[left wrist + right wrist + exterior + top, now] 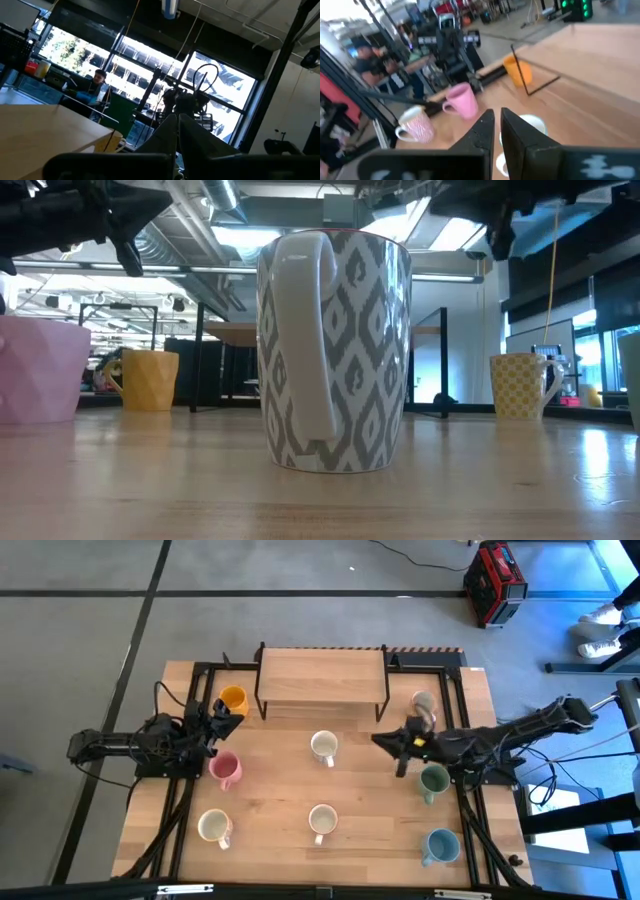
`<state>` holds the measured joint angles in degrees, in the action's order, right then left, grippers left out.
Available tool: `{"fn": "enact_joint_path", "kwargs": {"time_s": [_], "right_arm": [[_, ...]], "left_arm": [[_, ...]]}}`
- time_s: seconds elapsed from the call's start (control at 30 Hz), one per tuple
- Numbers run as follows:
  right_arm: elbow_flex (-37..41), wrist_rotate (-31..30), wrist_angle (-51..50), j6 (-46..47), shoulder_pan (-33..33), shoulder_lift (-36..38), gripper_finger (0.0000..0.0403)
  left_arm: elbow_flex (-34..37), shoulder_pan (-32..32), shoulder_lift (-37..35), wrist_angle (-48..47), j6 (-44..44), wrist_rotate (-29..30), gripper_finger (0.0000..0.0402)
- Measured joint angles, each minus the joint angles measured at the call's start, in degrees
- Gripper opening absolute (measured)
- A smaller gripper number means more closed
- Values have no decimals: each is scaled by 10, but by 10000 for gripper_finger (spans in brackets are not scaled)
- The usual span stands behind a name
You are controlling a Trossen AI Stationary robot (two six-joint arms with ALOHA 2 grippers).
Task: Place coffee mugs
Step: Put the blue patterned mug on the shelf
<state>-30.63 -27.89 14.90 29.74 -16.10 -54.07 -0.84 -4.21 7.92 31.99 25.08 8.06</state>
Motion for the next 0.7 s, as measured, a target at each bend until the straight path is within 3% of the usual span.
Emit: {"fn": "enact_joint_path", "kwargs": {"time_s": [0.17, 0.5, 0.7], "right_arm": [[-6, 11, 0, 12, 0, -73, 41], [-6, 64, 14, 11, 12, -213, 199], [-6, 135, 68, -20, 41, -287, 251]], "left_arm": [[0, 0, 0, -4, 1, 0, 14], [-1, 0, 0, -28, 1, 1, 14], [-1, 0, 0, -45, 18, 2, 14]]}}
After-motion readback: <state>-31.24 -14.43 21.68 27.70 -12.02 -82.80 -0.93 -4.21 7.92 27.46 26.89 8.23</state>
